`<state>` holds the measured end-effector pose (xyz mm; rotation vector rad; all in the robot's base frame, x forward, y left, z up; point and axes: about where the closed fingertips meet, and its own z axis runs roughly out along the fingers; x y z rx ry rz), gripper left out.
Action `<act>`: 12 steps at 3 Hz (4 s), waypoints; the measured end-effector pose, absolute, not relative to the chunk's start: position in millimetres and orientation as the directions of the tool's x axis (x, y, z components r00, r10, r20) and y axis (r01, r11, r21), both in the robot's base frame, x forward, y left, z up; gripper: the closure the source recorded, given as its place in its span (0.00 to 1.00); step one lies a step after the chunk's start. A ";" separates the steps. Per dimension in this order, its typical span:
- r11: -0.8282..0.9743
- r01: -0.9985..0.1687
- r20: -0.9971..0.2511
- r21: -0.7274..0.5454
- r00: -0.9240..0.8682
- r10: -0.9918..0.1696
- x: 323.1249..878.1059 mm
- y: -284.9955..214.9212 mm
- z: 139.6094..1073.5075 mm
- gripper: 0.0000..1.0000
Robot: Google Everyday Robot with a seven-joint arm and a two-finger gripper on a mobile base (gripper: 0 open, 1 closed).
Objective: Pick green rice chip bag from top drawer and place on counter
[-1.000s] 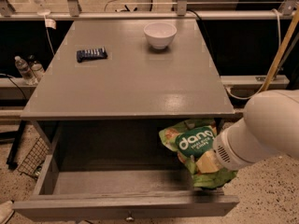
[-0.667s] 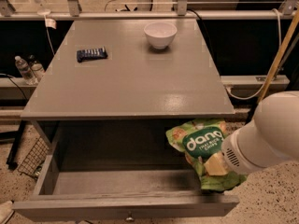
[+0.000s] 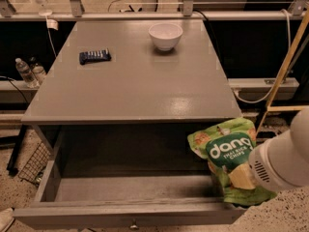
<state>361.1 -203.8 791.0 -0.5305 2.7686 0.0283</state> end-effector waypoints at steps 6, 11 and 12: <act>0.821 -0.537 -0.427 -0.194 -0.707 -0.564 435.1 -173.7 896.2 1.00; 0.713 -0.692 -0.406 -0.114 -0.622 -0.669 591.9 -109.7 903.0 1.00; 0.710 -0.696 -0.406 -0.110 -0.620 -0.671 595.6 -106.3 902.2 0.85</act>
Offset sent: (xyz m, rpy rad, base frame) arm 0.0081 0.0146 0.0688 -0.0631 -0.1242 0.0878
